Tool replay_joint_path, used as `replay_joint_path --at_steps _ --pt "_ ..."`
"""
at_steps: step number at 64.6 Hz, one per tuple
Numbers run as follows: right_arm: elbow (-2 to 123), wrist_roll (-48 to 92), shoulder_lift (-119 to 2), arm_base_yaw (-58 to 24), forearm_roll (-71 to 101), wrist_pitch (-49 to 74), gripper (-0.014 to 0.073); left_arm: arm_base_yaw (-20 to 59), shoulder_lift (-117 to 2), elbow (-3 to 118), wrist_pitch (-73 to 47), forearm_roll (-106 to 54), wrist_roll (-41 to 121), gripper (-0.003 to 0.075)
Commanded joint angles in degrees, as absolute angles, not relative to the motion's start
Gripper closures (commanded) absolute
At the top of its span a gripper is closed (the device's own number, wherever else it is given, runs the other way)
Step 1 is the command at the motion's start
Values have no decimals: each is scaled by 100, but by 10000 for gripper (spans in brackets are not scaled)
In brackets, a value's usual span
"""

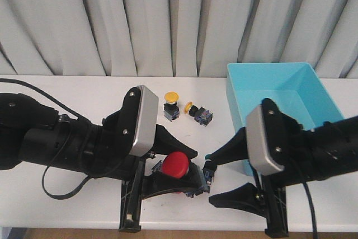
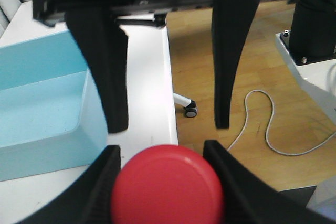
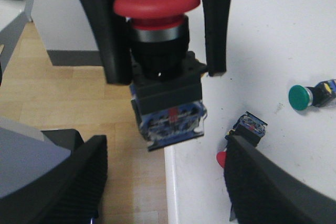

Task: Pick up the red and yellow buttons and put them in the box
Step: 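Grasp the red button's body with the right gripper from the left gripper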

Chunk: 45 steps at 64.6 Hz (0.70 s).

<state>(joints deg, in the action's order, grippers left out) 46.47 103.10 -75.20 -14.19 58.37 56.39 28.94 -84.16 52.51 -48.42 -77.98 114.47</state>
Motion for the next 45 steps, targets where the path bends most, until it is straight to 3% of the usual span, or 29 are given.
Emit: replay_joint_path --at_steps 1,27,45 --pt "5029 10322 -7623 -1615 6010 5667 132 2912 -8263 5404 -5051 -8194 11454 521" --pt "5365 10462 -8157 -2153 5914 5617 144 2912 -8263 5404 -5062 -8194 11454 521" --pt "5365 10462 -8157 -2153 5913 5577 302 2912 -8263 5404 -5062 -8194 11454 521"
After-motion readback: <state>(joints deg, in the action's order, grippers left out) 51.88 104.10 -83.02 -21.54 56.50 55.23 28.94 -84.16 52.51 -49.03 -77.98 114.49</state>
